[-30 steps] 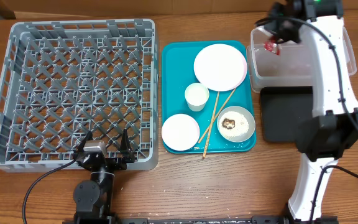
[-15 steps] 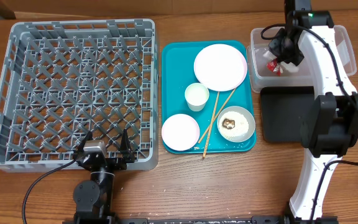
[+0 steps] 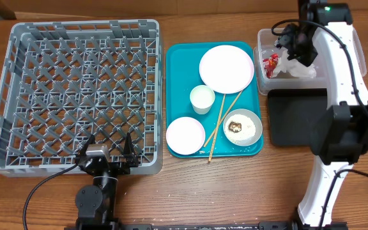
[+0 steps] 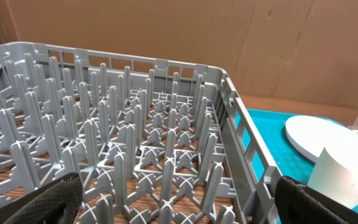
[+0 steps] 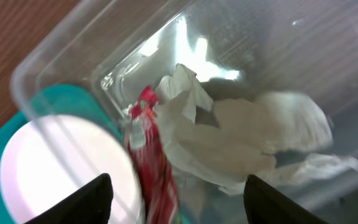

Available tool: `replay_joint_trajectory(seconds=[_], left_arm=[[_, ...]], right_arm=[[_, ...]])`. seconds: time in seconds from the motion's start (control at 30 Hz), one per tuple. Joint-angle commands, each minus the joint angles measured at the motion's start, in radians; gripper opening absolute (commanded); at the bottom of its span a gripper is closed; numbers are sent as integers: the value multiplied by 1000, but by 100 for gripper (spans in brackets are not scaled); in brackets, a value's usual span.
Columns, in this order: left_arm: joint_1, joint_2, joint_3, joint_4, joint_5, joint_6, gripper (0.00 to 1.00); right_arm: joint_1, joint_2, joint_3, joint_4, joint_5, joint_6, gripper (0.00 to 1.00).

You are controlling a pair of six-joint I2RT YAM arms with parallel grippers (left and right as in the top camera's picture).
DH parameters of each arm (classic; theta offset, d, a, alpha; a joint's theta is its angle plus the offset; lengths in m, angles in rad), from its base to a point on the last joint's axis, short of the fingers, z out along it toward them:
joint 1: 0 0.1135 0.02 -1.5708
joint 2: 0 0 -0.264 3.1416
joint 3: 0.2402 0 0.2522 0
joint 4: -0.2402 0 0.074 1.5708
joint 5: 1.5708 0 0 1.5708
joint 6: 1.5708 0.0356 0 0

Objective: Sort waste into correct bins and load items into the dishwasher
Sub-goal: 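Carry the tissue scrap right and drop it into the clear bin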

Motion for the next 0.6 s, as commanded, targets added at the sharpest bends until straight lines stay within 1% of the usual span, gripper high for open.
replay_joint_trajectory(seconds=[0.0, 0.1, 0.17, 0.3, 0.33, 0.4, 0.43, 0.47, 0.5, 0.57], left_arm=[[4, -9, -4, 2, 8, 19, 100], [4, -9, -4, 2, 8, 19, 100], [4, -9, -4, 2, 8, 19, 100], [4, -9, -4, 2, 8, 19, 100], [4, -9, -4, 2, 8, 19, 100], [4, -9, -4, 2, 8, 19, 100], [4, -9, -4, 2, 8, 19, 100], [4, -9, -4, 2, 8, 19, 100], [4, -9, -4, 2, 8, 19, 100], [4, -9, -4, 2, 8, 19, 100]], right_arm=[[19, -145, 55, -35, -11, -46, 71], [27, -170, 55, -47, -11, -67, 80], [28, -172, 55, -43, -11, -71, 83], [27, -168, 51, -26, -11, -91, 82], [27, -168, 51, -17, -11, -106, 79], [27, -168, 51, -4, -8, -122, 68], [27, -168, 51, 2, -3, -123, 27], [26, -168, 51, 8, 10, -123, 4], [26, -168, 51, 16, 25, -124, 4], [26, -167, 51, 41, 31, -183, 4]])
